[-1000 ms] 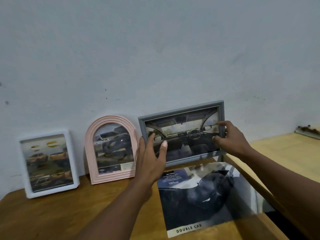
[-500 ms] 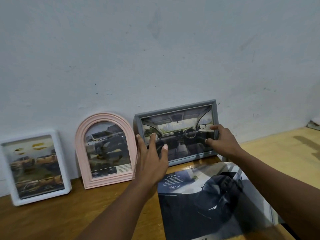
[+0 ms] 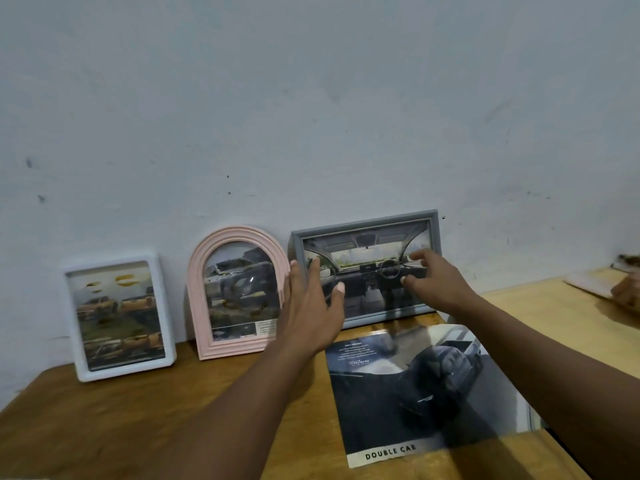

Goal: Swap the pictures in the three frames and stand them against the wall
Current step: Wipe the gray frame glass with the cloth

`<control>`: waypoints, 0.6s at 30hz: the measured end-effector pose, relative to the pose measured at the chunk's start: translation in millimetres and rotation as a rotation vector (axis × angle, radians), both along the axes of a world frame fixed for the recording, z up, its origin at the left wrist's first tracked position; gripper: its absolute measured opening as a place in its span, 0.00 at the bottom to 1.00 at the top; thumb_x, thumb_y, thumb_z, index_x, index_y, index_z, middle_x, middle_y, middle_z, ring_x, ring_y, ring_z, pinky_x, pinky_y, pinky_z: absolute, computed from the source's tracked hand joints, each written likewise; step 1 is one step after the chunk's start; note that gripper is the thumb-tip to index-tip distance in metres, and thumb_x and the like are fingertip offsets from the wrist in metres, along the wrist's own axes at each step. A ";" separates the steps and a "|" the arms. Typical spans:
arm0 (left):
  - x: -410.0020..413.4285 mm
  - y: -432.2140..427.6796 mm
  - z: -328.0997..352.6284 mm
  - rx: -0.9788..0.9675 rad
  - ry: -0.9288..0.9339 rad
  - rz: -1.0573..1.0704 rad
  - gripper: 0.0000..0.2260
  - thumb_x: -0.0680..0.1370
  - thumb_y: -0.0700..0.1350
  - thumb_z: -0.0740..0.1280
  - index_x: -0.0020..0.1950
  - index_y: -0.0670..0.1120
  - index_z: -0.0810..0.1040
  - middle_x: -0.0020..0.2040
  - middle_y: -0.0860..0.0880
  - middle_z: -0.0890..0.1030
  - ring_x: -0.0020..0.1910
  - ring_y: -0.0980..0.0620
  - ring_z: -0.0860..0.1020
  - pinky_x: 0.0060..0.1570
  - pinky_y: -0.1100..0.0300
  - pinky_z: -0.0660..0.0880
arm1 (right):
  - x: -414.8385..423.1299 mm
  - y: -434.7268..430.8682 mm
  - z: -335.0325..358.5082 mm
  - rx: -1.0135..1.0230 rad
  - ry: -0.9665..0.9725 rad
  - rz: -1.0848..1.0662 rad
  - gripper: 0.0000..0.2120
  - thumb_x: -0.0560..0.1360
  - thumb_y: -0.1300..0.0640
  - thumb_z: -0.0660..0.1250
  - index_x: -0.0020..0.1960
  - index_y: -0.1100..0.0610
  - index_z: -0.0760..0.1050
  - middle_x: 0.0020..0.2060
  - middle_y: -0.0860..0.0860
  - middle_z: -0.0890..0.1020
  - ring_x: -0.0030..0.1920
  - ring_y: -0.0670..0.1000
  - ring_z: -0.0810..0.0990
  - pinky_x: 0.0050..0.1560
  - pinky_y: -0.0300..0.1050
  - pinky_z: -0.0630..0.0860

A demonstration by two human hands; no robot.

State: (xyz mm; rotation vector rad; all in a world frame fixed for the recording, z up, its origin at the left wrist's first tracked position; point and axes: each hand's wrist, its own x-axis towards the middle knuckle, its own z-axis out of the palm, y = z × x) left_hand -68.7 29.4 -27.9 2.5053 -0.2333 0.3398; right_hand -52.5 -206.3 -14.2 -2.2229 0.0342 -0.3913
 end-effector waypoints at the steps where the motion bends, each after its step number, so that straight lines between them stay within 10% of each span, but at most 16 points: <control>1: -5.2 6.5 5.0 0.004 -0.006 0.006 0.32 0.84 0.62 0.52 0.83 0.55 0.44 0.83 0.47 0.39 0.82 0.45 0.40 0.78 0.43 0.48 | -6.4 9.1 6.4 -0.008 -0.008 0.030 0.22 0.76 0.60 0.70 0.68 0.57 0.70 0.60 0.57 0.77 0.53 0.53 0.77 0.51 0.46 0.74; 18: -19.8 162.5 -8.0 -0.063 -0.010 0.256 0.31 0.84 0.59 0.56 0.83 0.55 0.47 0.84 0.48 0.49 0.82 0.44 0.51 0.77 0.44 0.54 | -3.4 179.9 7.6 0.007 -0.059 0.245 0.24 0.78 0.58 0.68 0.72 0.53 0.67 0.65 0.53 0.75 0.57 0.48 0.73 0.50 0.40 0.73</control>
